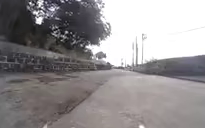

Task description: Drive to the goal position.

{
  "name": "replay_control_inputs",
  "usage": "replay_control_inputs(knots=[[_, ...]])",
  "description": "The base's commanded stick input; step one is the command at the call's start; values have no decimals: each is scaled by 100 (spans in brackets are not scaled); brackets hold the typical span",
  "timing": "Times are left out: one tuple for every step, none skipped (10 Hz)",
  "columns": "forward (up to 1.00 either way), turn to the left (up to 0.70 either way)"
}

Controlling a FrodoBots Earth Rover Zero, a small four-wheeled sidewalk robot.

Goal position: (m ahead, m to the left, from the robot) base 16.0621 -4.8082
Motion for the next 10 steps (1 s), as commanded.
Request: replay_control_inputs(knots=[[70,0],[70,0],[70,0],[70,0],[70,0],[70,0],[70,0],[70,0],[70,0],[70,0]])
